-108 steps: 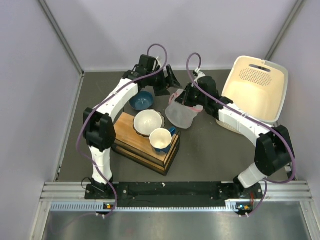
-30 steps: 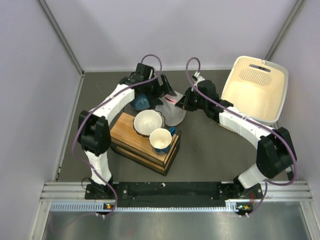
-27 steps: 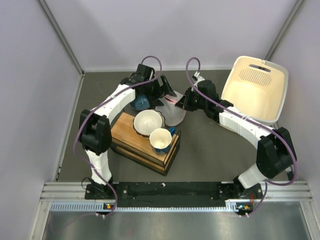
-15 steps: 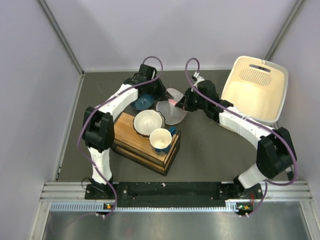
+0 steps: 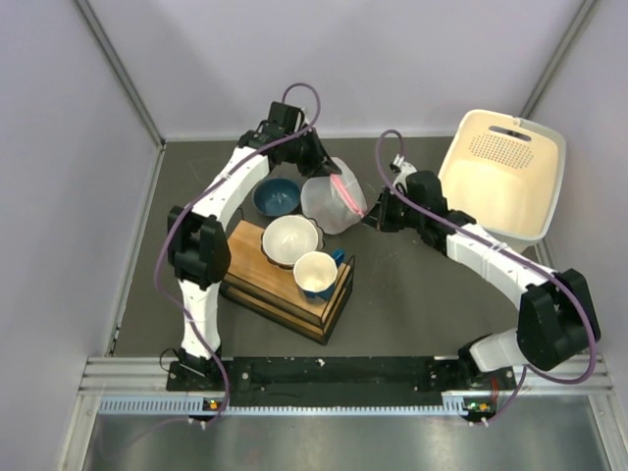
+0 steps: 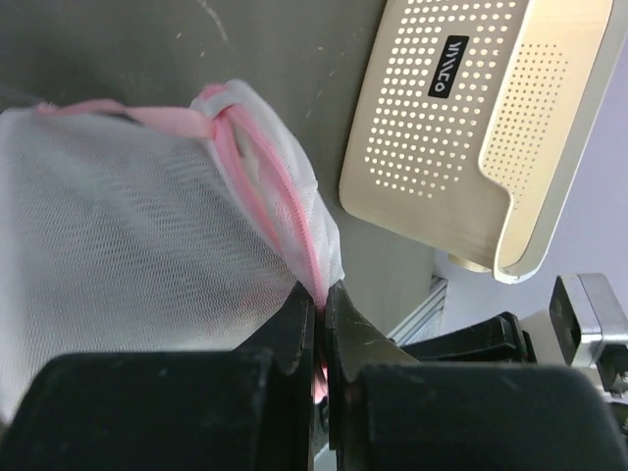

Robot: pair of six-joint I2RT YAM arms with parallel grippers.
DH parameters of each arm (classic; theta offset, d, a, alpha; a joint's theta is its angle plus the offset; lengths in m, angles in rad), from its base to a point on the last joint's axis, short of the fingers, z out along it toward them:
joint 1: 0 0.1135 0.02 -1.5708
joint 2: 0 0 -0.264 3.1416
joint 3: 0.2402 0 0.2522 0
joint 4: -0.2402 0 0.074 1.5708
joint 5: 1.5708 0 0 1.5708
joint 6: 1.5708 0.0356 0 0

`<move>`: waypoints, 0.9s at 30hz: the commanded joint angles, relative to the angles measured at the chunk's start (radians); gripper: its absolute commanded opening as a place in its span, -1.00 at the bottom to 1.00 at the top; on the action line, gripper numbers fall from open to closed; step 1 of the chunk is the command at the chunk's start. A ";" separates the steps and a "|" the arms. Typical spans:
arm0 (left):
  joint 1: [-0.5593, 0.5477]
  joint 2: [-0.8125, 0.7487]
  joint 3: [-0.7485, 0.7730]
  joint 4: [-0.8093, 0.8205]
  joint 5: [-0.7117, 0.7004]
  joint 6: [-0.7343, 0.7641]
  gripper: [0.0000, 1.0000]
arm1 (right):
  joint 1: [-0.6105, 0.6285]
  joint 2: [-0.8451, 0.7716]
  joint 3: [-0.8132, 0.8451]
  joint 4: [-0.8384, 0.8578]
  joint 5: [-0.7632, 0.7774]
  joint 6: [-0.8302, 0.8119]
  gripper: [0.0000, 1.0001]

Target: Unzip the laundry bag and remove the bra

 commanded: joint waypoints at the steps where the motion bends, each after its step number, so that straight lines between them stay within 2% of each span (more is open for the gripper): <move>1: -0.006 0.063 0.186 -0.024 -0.070 0.115 -1.00 | 0.009 -0.058 -0.011 -0.058 -0.028 -0.013 -1.00; 3: -0.006 0.099 0.232 -0.025 -0.045 0.135 -1.00 | 0.036 -0.060 0.018 -0.048 -0.004 0.018 -1.00; 5: -0.006 0.113 0.257 -0.026 -0.021 0.167 -0.40 | 0.058 -0.052 0.039 -0.031 0.028 0.059 -1.00; 8: -0.006 0.107 0.265 -0.057 -0.016 0.210 0.37 | 0.072 -0.028 0.063 0.006 0.050 0.125 -1.00; 9: -0.006 0.090 0.265 -0.067 -0.020 0.221 0.50 | 0.072 -0.020 0.075 0.014 0.056 0.139 -1.00; 11: -0.007 0.065 0.257 -0.081 -0.027 0.256 0.63 | 0.072 0.003 0.083 0.044 0.061 0.168 -1.00; 16: -0.032 -0.074 0.168 -0.103 -0.108 0.315 0.66 | 0.072 0.031 0.089 0.084 0.056 0.199 -1.00; 20: -0.068 -0.145 0.023 -0.113 -0.103 0.293 0.64 | 0.072 0.035 0.085 0.097 0.055 0.208 -1.00; 27: -0.119 -0.205 -0.123 -0.101 -0.223 0.203 0.71 | 0.070 0.040 0.085 0.098 0.052 0.204 -1.00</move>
